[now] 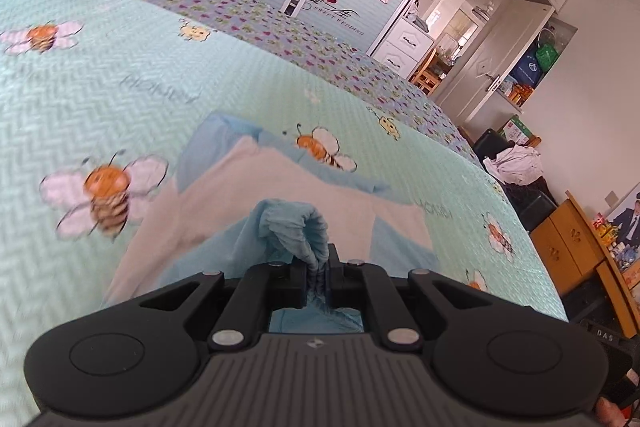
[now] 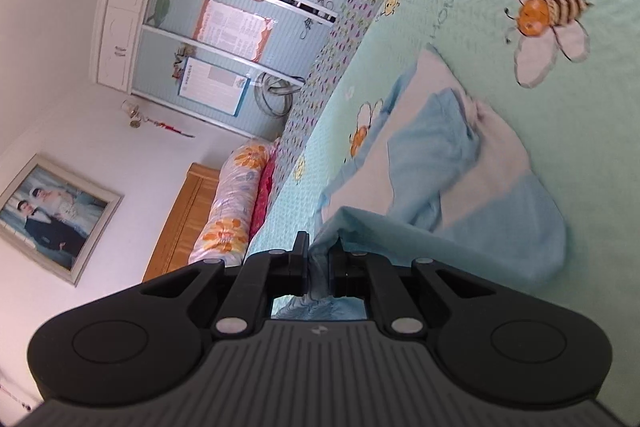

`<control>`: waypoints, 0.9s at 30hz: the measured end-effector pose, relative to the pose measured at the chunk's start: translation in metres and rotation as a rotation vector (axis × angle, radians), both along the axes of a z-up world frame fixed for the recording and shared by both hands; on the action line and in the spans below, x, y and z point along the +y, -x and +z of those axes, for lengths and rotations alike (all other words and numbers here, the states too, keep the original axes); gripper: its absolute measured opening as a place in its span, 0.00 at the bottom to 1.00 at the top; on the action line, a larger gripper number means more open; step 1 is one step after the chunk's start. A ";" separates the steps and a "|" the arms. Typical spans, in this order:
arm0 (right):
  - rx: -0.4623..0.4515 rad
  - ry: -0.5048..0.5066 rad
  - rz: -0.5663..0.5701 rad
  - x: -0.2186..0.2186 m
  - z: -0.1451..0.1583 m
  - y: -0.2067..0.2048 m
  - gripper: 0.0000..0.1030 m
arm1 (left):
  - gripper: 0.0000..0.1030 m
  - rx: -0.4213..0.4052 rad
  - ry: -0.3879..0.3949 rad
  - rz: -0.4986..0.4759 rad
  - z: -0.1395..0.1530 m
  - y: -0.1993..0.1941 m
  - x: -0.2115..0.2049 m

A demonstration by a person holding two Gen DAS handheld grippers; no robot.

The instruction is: Fold clothes

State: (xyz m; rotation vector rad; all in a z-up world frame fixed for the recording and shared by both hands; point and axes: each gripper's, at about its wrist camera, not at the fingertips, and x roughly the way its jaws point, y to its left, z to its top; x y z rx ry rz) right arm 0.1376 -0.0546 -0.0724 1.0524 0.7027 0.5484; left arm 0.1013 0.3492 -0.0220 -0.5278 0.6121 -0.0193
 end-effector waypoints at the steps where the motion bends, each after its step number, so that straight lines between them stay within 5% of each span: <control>1: 0.001 0.004 -0.002 0.002 0.000 -0.015 0.08 | 0.07 -0.001 -0.005 0.001 0.000 -0.016 0.002; 10: 0.042 0.033 -0.043 0.030 -0.021 -0.164 0.08 | 0.07 0.056 -0.040 0.018 -0.025 -0.164 0.028; 17: 0.115 0.047 -0.067 0.055 -0.066 -0.250 0.09 | 0.12 0.140 -0.081 0.033 -0.061 -0.251 0.048; 19: 0.144 0.021 -0.081 0.055 -0.080 -0.264 0.16 | 0.15 0.184 -0.103 0.017 -0.069 -0.266 0.050; 21: 0.195 -0.031 -0.098 0.050 -0.093 -0.272 0.48 | 0.24 0.217 -0.108 -0.006 -0.073 -0.276 0.055; 27: 0.153 -0.228 -0.159 0.006 -0.083 -0.258 0.59 | 0.51 0.211 0.053 0.041 -0.057 -0.266 0.093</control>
